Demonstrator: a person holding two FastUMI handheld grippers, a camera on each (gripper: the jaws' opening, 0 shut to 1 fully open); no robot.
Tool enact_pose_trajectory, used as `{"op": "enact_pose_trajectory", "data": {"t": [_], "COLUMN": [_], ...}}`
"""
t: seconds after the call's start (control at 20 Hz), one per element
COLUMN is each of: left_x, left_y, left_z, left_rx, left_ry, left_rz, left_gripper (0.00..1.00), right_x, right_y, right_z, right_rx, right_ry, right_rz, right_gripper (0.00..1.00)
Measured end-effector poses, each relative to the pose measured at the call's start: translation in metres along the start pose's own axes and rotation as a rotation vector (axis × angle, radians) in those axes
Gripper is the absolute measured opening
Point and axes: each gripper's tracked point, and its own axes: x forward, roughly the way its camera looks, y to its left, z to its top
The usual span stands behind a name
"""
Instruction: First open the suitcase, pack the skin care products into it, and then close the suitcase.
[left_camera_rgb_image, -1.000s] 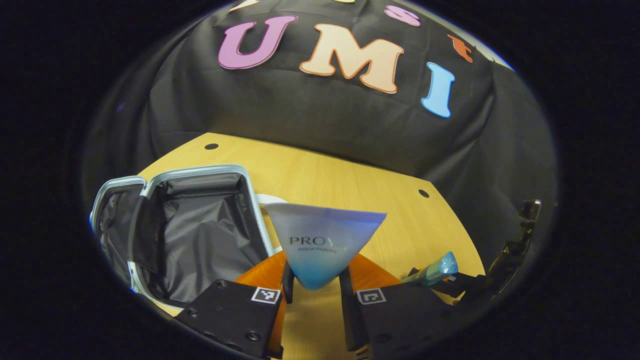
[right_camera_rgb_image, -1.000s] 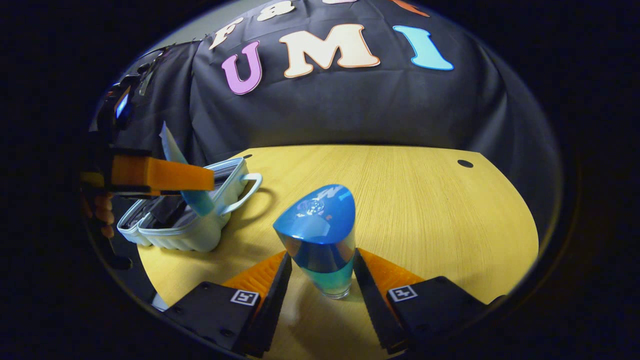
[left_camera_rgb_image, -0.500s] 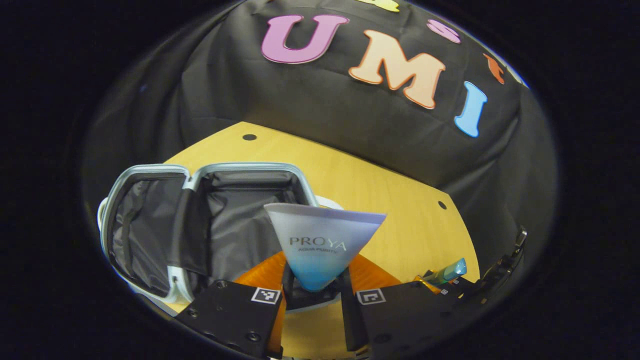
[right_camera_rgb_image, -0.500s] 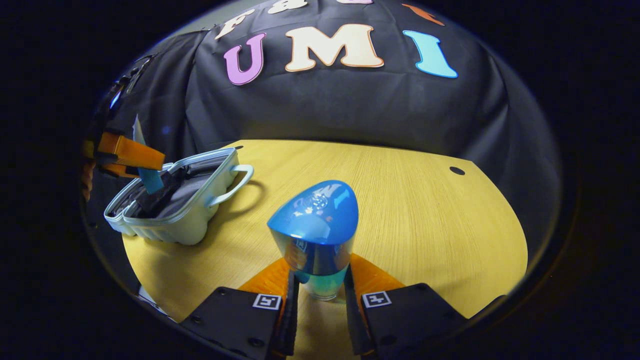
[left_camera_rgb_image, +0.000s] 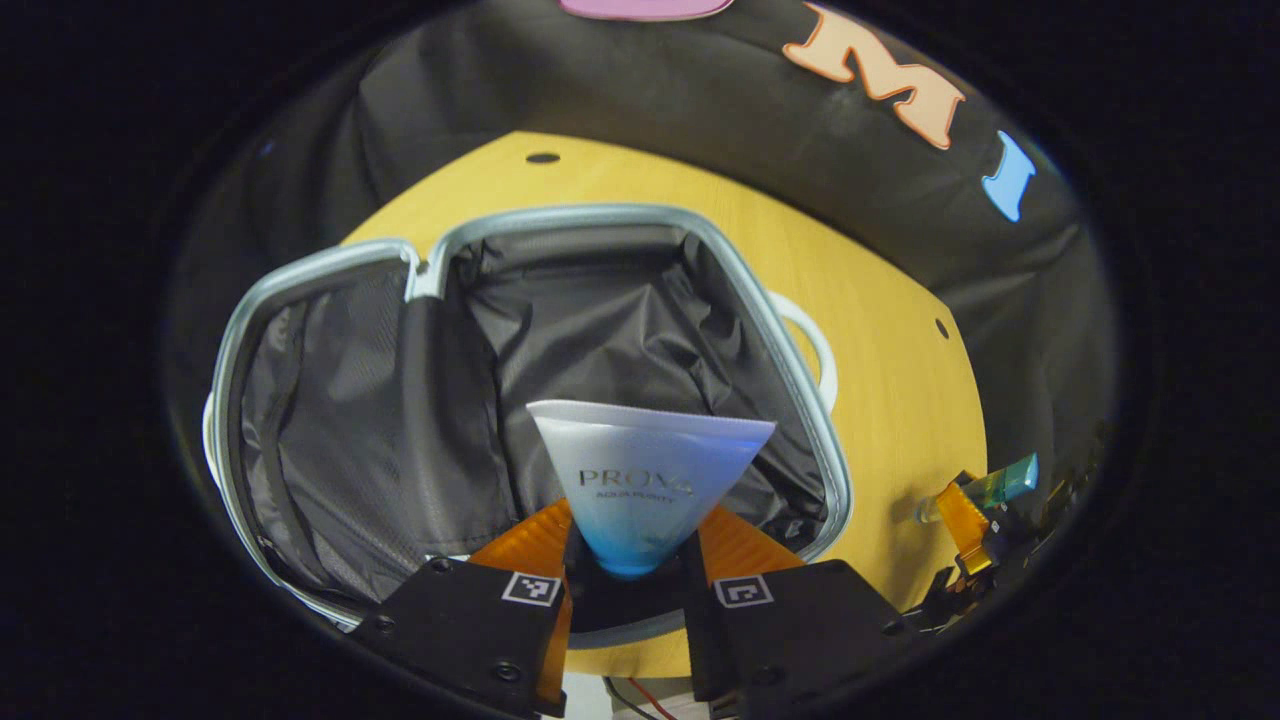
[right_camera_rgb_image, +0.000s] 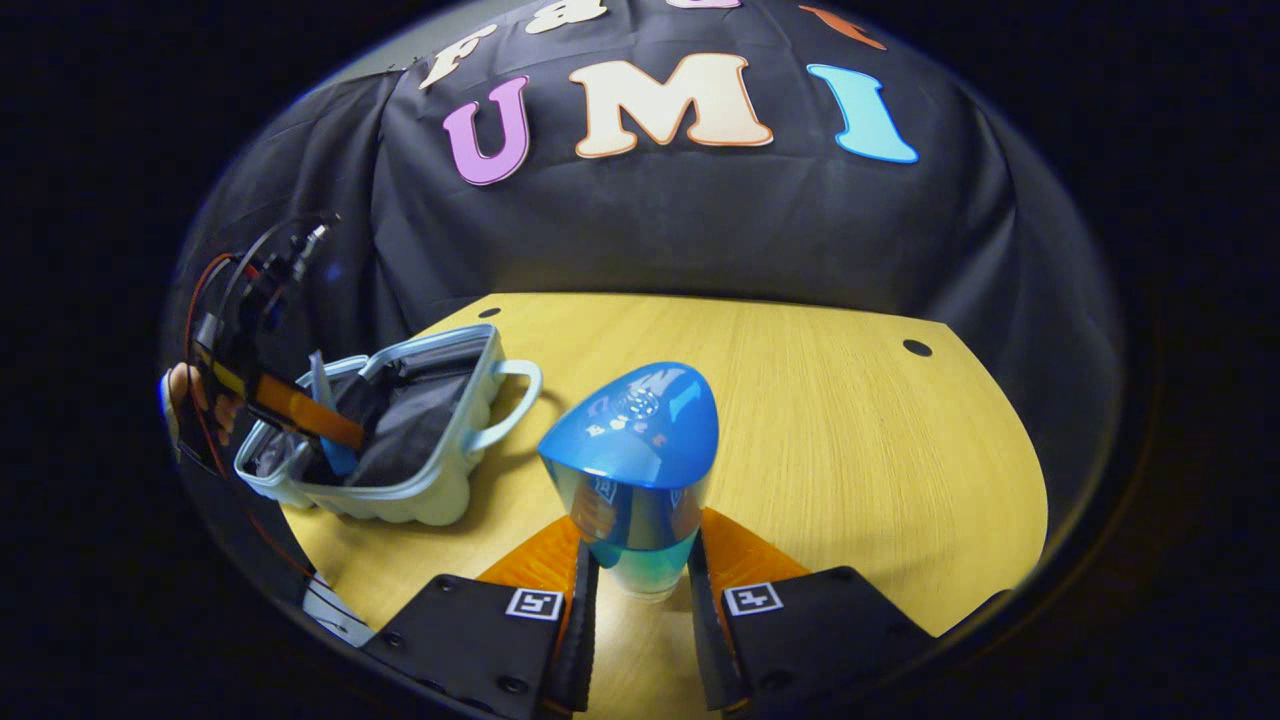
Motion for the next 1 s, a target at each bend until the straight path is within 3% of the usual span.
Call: {"op": "enact_pose_trajectory", "data": {"t": [0.25,0.35,0.4,0.45,0.5,0.6,0.75,0.8,0.85,1.0], "left_x": [0.019,0.024,0.025,0.025,0.024,0.018,0.000,-0.010,-0.017,-0.044], "left_y": [0.009,0.013,0.015,0.016,0.018,0.013,0.008,0.009,0.011,0.018], "left_z": [-0.012,-0.010,-0.009,-0.008,-0.006,-0.001,0.014,0.021,0.026,0.038], "left_rx": [-0.082,-0.082,-0.078,-0.068,-0.064,-0.070,-0.055,-0.051,-0.044,-0.068], "left_ry": [0.114,0.128,0.130,0.133,0.128,0.123,0.070,0.042,0.022,-0.038], "left_rz": [0.007,0.016,0.013,0.016,0.016,-0.002,-0.024,-0.024,-0.025,-0.038], "left_gripper": [0.43,0.39,0.46,0.45,0.53,0.59,0.81,0.91,0.95,0.96], "right_x": [-0.004,-0.001,0.002,0.005,0.008,0.014,0.027,0.032,0.039,0.055], "right_y": [0.047,0.071,0.082,0.092,0.103,0.124,0.159,0.170,0.182,0.208], "right_z": [0.034,0.048,0.055,0.061,0.066,0.077,0.080,0.078,0.072,0.053], "right_rx": [0.001,-0.005,-0.018,-0.037,-0.055,-0.068,-0.061,-0.062,-0.065,-0.101], "right_ry": [-0.014,-0.024,-0.028,-0.030,-0.032,-0.029,-0.011,0.006,0.025,0.088], "right_rz": [0.062,0.106,0.126,0.145,0.164,0.203,0.264,0.283,0.302,0.331], "right_gripper": [0.41,0.41,0.41,0.44,0.43,0.41,0.44,0.41,0.43,0.44]}}
